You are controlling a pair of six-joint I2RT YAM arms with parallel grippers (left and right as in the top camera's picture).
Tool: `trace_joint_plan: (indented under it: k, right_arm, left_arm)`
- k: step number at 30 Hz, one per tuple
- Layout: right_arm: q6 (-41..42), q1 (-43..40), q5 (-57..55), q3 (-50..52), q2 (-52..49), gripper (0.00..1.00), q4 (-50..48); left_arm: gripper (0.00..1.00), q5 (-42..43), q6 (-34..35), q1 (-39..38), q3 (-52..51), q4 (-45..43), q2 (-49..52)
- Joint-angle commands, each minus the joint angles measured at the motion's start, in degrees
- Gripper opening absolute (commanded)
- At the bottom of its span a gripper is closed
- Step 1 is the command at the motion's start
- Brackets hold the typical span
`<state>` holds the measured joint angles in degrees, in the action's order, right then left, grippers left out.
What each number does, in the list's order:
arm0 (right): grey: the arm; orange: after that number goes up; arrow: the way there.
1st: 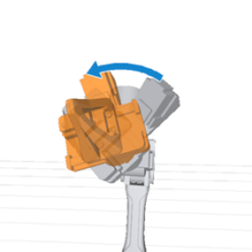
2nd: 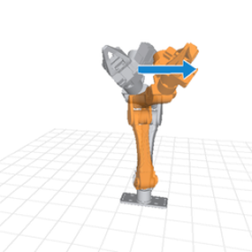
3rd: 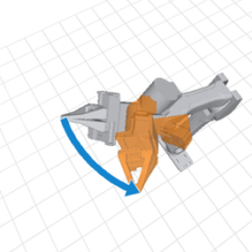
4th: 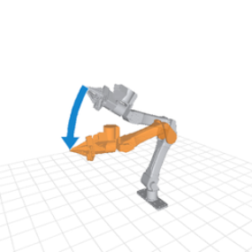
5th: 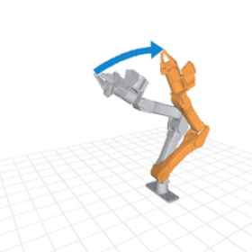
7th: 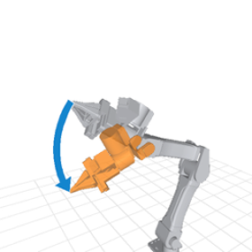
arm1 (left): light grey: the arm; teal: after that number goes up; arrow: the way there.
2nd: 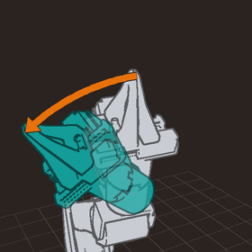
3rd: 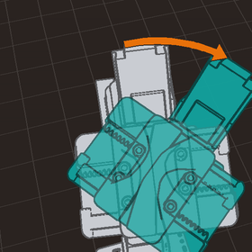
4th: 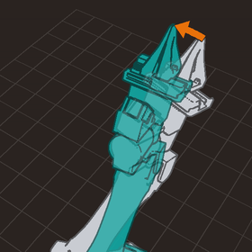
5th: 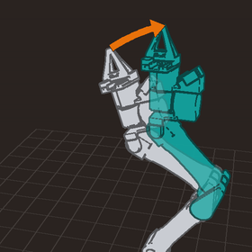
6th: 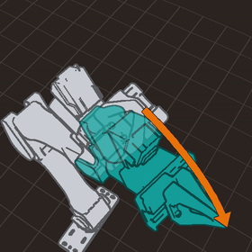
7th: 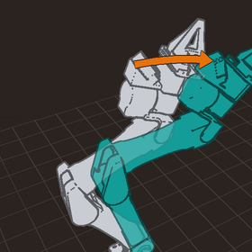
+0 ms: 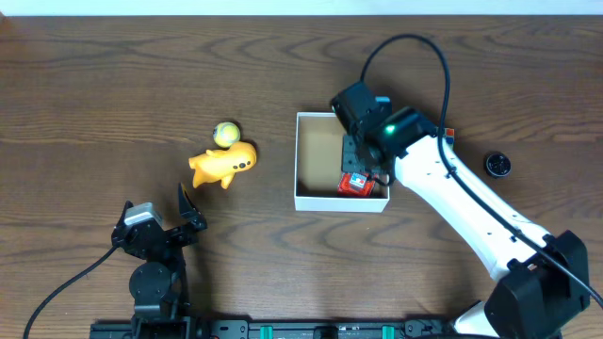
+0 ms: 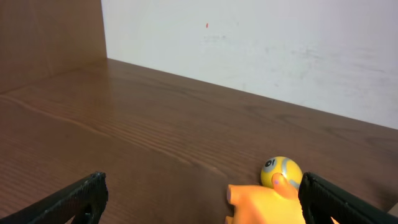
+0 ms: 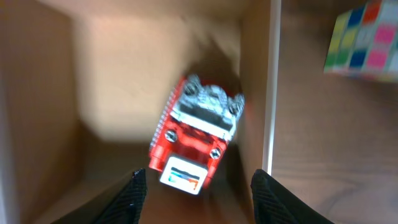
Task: Pack container
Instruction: 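Lower the car into the box and open the right gripper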
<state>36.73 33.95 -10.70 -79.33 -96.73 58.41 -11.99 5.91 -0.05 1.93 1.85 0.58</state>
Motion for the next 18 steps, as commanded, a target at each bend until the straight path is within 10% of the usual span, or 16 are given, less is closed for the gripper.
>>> trace_joint_plan:
  k: [1,18]
  right_arm:
    - [2.82,0.98,0.68,2.25,0.02,0.55,-0.94]
    - [7.65,1.01,1.07,7.91,0.02,0.53,-5.66]
  left_arm:
    - [0.98,-0.07,-0.55,-0.13,-1.70,0.90,-0.35]
    - [0.98,-0.07,-0.55,-0.13,-1.70,0.90,-0.35]
